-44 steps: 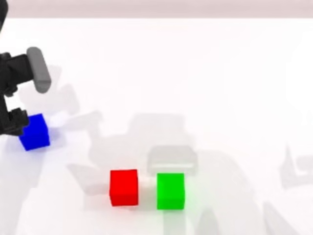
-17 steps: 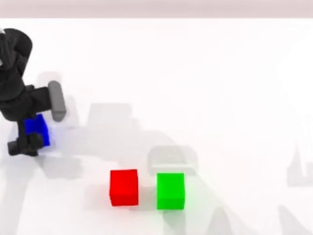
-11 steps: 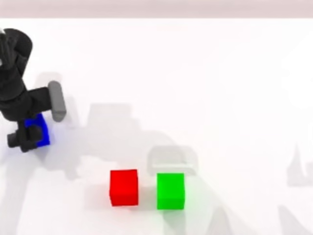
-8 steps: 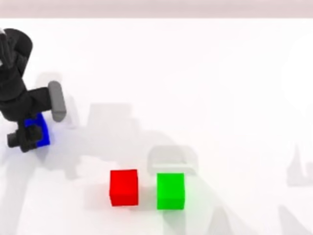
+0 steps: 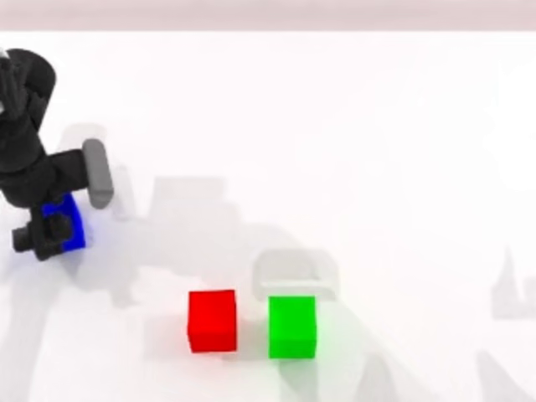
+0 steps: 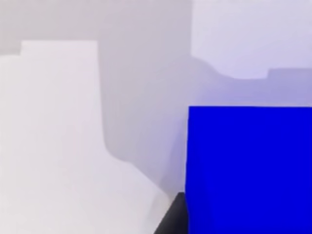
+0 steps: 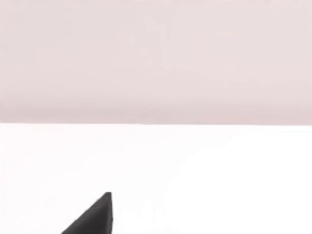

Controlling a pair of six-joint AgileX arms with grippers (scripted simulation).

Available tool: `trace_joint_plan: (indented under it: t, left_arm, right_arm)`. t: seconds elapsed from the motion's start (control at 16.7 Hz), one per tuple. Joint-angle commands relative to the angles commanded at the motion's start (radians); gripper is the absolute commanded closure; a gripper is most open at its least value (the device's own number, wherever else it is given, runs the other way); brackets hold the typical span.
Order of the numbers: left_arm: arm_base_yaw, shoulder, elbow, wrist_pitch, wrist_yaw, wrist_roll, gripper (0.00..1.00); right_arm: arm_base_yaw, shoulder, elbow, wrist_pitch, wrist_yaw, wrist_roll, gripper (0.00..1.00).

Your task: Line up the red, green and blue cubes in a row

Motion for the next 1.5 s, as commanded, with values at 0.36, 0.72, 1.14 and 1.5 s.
trace_joint_plan:
  t: [0.36, 0.72, 1.14, 1.5]
  left_arm:
    - [0.008, -0.029, 0.049, -0.078, 0.001, 0.000, 1.00]
    - [0.019, -0.101, 0.154, -0.255, 0.000, -0.003, 1.00]
    - [-0.056, -0.066, 0.202, -0.275, -0.001, -0.049, 1.00]
    - [-0.436, 0.053, 0.401, -0.372, -0.001, -0.295, 1.00]
  right_arm:
    - [0.000, 0.000, 0.000, 0.000, 0.000, 0.000, 0.00]
    - [0.000, 0.000, 0.000, 0.000, 0.000, 0.000, 0.00]
    - [0.000, 0.000, 0.000, 0.000, 0.000, 0.000, 0.00]
    - [0.000, 0.000, 0.000, 0.000, 0.000, 0.000, 0.00]
